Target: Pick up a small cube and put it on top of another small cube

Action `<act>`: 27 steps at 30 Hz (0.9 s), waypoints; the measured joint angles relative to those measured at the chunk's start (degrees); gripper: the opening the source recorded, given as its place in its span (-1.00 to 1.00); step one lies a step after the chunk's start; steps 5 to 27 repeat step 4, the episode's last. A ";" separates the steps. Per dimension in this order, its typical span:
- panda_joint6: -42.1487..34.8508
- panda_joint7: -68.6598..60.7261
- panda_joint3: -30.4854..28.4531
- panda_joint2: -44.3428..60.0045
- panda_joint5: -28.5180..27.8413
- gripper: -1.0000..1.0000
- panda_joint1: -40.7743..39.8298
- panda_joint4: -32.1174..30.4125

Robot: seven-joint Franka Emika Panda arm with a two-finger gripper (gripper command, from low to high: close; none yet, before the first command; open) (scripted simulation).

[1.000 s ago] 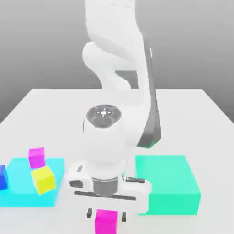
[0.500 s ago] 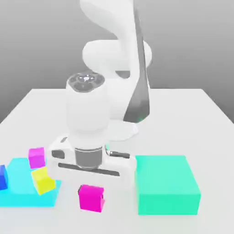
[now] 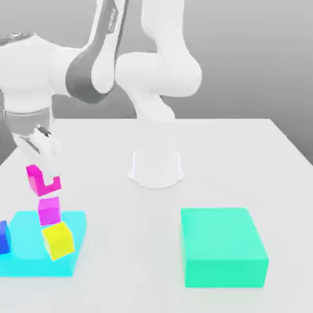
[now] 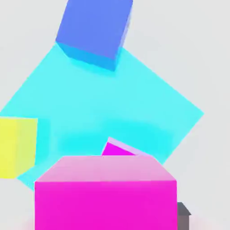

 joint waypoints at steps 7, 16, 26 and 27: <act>2.02 -0.44 -0.14 1.78 0.59 1.00 0.15 -0.27; 2.02 -0.44 -0.14 1.78 0.59 1.00 0.15 -0.27; 2.02 -0.44 -0.14 1.78 0.59 1.00 0.15 -0.27; 2.02 -0.44 -0.14 1.78 0.59 1.00 0.15 -0.27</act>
